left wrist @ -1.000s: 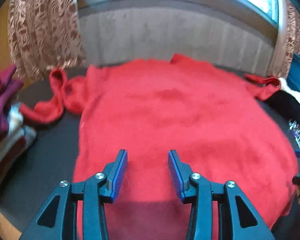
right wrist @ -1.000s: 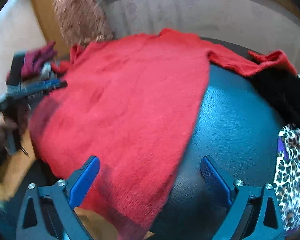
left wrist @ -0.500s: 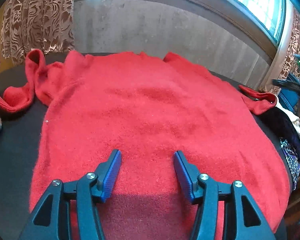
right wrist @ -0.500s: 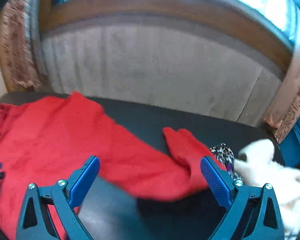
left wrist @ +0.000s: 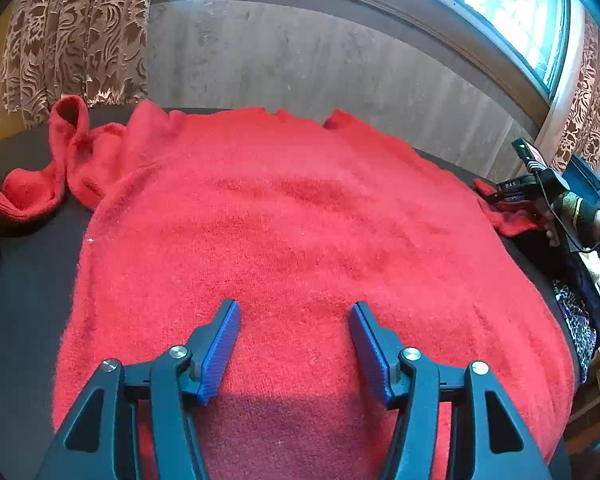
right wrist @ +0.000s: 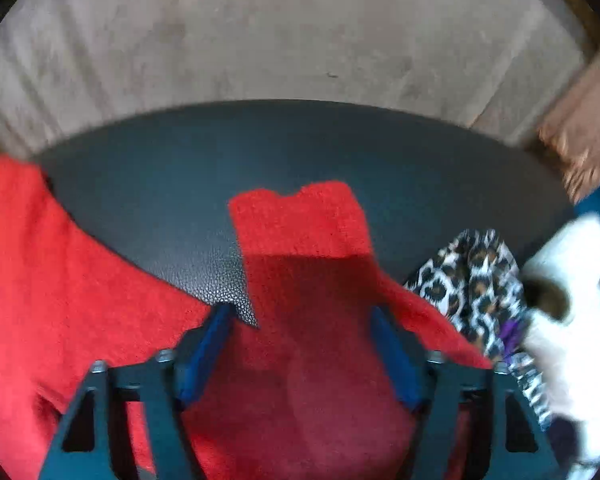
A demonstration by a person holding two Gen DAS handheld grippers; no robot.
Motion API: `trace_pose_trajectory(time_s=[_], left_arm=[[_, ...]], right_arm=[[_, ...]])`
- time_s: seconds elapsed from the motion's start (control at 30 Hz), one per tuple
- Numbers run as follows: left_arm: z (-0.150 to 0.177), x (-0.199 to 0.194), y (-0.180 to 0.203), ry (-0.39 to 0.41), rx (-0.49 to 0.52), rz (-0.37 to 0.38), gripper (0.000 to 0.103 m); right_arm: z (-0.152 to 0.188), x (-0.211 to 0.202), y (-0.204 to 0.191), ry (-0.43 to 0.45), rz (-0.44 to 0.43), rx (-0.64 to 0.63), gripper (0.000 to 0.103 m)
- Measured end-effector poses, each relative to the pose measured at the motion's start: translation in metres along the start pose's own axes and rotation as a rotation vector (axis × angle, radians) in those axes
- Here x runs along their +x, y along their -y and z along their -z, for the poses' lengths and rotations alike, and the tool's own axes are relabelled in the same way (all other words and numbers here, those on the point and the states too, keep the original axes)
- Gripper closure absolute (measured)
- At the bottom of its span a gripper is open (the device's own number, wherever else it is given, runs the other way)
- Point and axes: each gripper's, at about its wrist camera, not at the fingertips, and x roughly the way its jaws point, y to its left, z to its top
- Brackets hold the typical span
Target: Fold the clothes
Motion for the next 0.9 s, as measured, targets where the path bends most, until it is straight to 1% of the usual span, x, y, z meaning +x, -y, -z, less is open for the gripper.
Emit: trace_pose_trajectory(time_s=[0.03, 0.07, 0.1, 0.17, 0.27, 0.3, 0.37, 0.4, 0.43, 0.47, 0.53, 0.57, 0.63, 0.67, 0.7, 0.73, 0.77, 0.8, 0.83, 0.87, 0.9], left_arm=[[0.000, 0.000, 0.000, 0.001, -0.002, 0.002, 0.044], [0.000, 0.001, -0.001, 0.002, -0.003, 0.004, 0.044], [0.000, 0.001, -0.001, 0.003, -0.005, 0.007, 0.044], [0.000, 0.001, -0.001, 0.004, -0.006, 0.008, 0.044], [0.000, 0.001, -0.002, 0.007, -0.008, 0.010, 0.044], [0.001, 0.001, -0.002, 0.008, -0.009, 0.011, 0.044], [0.002, 0.000, -0.002, 0.010, -0.012, 0.013, 0.044], [0.002, 0.000, -0.002, 0.011, -0.013, 0.014, 0.044], [0.002, 0.000, -0.002, 0.011, -0.015, 0.016, 0.044], [0.002, -0.001, -0.003, 0.012, -0.016, 0.017, 0.044], [0.002, -0.001, -0.003, 0.012, -0.018, 0.020, 0.044], [0.002, -0.002, -0.004, 0.012, -0.020, 0.022, 0.044], [0.002, -0.003, -0.005, 0.014, -0.025, 0.027, 0.044], [0.002, -0.003, -0.006, 0.015, -0.029, 0.030, 0.044], [0.002, -0.004, -0.007, 0.016, -0.034, 0.035, 0.044], [0.002, -0.004, -0.008, 0.018, -0.038, 0.039, 0.044], [0.003, -0.004, -0.009, 0.019, -0.042, 0.044, 0.044], [0.003, -0.004, -0.010, 0.019, -0.048, 0.050, 0.044], [0.003, -0.004, -0.011, 0.020, -0.053, 0.056, 0.044], [0.001, -0.004, -0.012, 0.011, -0.063, 0.061, 0.044], [-0.001, -0.005, -0.013, 0.000, -0.074, 0.065, 0.044]], right_arm=[[0.001, -0.003, 0.006, 0.011, -0.003, 0.034, 0.072], [0.001, -0.009, 0.015, 0.028, -0.040, 0.090, 0.079], [0.001, -0.015, 0.024, 0.046, -0.079, 0.147, 0.082], [-0.001, -0.030, 0.033, 0.103, -0.121, 0.209, 0.083], [-0.007, -0.064, 0.036, 0.195, -0.236, 0.277, 0.083], [-0.009, -0.080, 0.031, 0.231, -0.296, 0.284, 0.083], [-0.013, -0.115, 0.011, 0.301, -0.424, 0.249, 0.084], [-0.014, -0.135, -0.006, 0.331, -0.486, 0.211, 0.085], [-0.014, -0.153, -0.027, 0.356, -0.528, 0.174, 0.085], [-0.014, -0.168, -0.044, 0.378, -0.572, 0.142, 0.085], [-0.010, -0.192, -0.083, 0.409, -0.692, 0.069, 0.085], [-0.004, -0.202, -0.110, 0.414, -0.733, 0.013, 0.085], [0.013, -0.210, -0.157, 0.398, -0.767, -0.072, 0.083], [0.023, -0.207, -0.176, 0.368, -0.799, -0.100, 0.081], [0.033, -0.203, -0.194, 0.337, -0.832, -0.126, 0.071], [0.042, -0.196, -0.202, 0.320, -0.855, -0.118, 0.056], [0.050, -0.188, -0.209, 0.304, -0.877, -0.107, 0.050], [0.059, -0.181, -0.215, 0.288, -0.899, -0.096, 0.046], [0.067, -0.170, -0.213, 0.272, -0.914, -0.077, 0.046], [0.069, -0.160, -0.209, 0.257, -0.913, -0.057, 0.045], [0.077, -0.148, -0.203, 0.242, -0.888, -0.037, 0.043]])
